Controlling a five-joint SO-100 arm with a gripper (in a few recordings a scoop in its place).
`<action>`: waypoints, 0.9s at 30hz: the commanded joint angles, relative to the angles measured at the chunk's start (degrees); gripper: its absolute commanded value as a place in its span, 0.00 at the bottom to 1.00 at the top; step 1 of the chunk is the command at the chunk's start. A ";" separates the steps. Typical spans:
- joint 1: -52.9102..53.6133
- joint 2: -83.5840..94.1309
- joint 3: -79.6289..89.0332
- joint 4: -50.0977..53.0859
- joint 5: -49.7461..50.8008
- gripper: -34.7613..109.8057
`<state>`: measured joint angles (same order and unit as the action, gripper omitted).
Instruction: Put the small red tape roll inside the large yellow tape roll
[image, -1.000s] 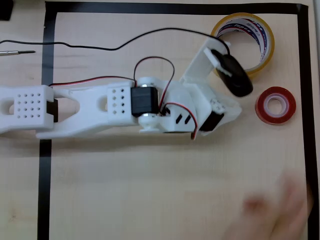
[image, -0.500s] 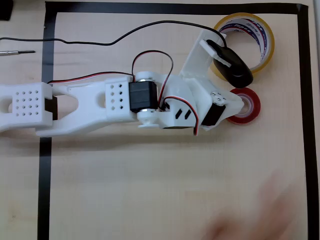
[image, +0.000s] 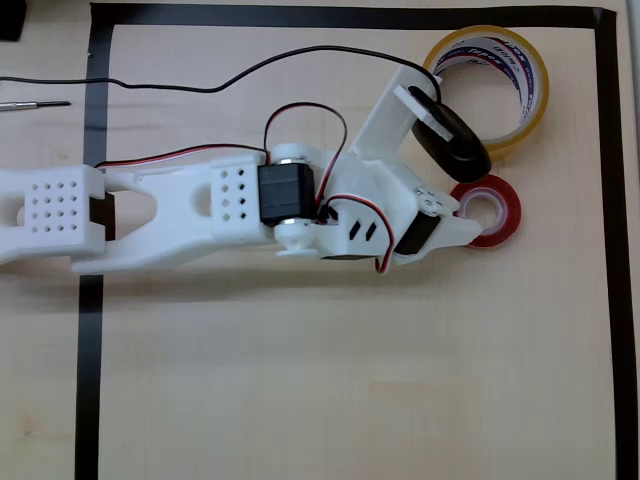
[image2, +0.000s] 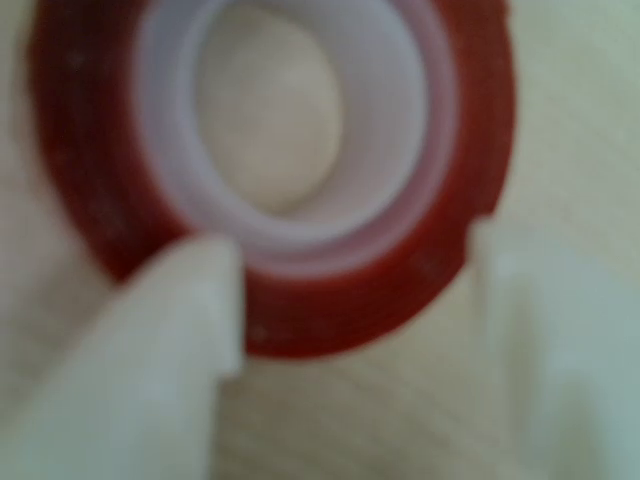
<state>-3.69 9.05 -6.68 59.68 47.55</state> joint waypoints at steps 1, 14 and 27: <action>-0.26 10.81 -7.21 -3.08 -0.18 0.30; 3.34 4.92 -7.03 -5.98 6.59 0.24; -1.32 1.41 -7.29 -1.58 8.53 0.24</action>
<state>-3.25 6.94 -7.21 56.78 54.67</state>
